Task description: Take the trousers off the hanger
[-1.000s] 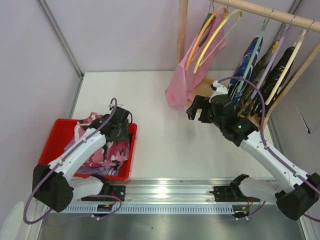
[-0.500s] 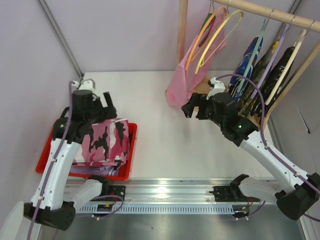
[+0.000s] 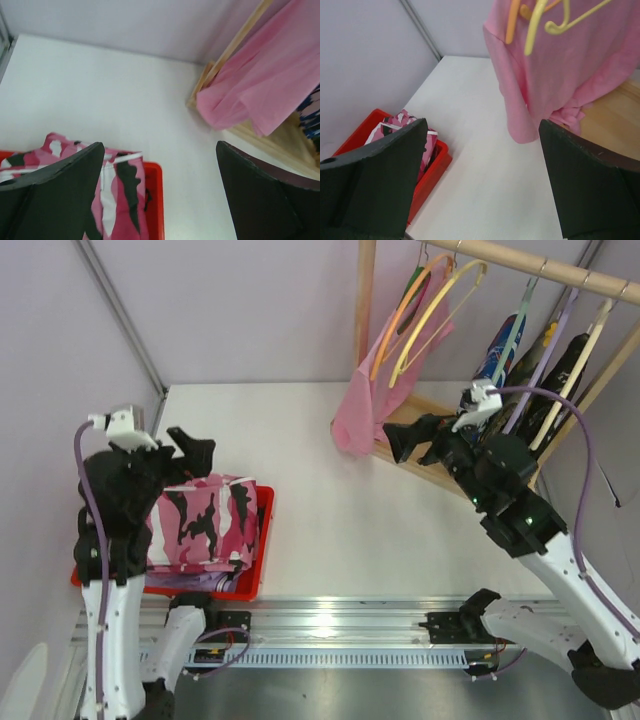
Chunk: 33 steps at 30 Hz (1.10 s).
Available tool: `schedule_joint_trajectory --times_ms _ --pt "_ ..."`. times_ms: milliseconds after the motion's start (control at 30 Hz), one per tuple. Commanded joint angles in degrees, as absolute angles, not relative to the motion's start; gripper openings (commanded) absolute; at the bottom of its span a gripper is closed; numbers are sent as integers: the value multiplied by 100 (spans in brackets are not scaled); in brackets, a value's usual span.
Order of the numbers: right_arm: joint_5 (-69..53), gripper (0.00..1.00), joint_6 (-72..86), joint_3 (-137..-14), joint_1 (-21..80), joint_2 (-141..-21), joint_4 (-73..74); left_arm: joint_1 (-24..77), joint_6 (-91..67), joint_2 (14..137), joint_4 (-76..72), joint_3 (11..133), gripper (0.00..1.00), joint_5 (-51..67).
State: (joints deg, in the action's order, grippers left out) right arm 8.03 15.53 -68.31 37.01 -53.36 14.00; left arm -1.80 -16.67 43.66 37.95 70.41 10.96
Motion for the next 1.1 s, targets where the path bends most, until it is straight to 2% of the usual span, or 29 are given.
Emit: schedule_joint_trajectory --times_ms 0,133,200,533,667,800,1067 --pt "1546 99 1414 -5979 3718 -4626 520 -220 -1959 3246 2554 5806 100 1362" --pt "2100 99 2256 -4871 3753 -3958 272 -211 -2845 1840 1699 4251 99 1231" --pt "2284 99 2442 -4337 3753 -3745 439 -211 -3058 1225 1687 3956 100 1091" --pt "2847 99 3454 -2402 3850 -1804 966 -211 -4007 353 2733 2848 99 1063" --pt "3330 99 3743 -2083 3850 -1074 1449 -220 -4254 28 2664 2383 99 888" --pt "3436 99 3858 -2065 3850 -853 1722 -211 -4342 -237 2628 2215 99 826" --pt "3445 100 3490 -2197 3850 -1160 1398 -211 -4192 -114 2654 2329 99 607"
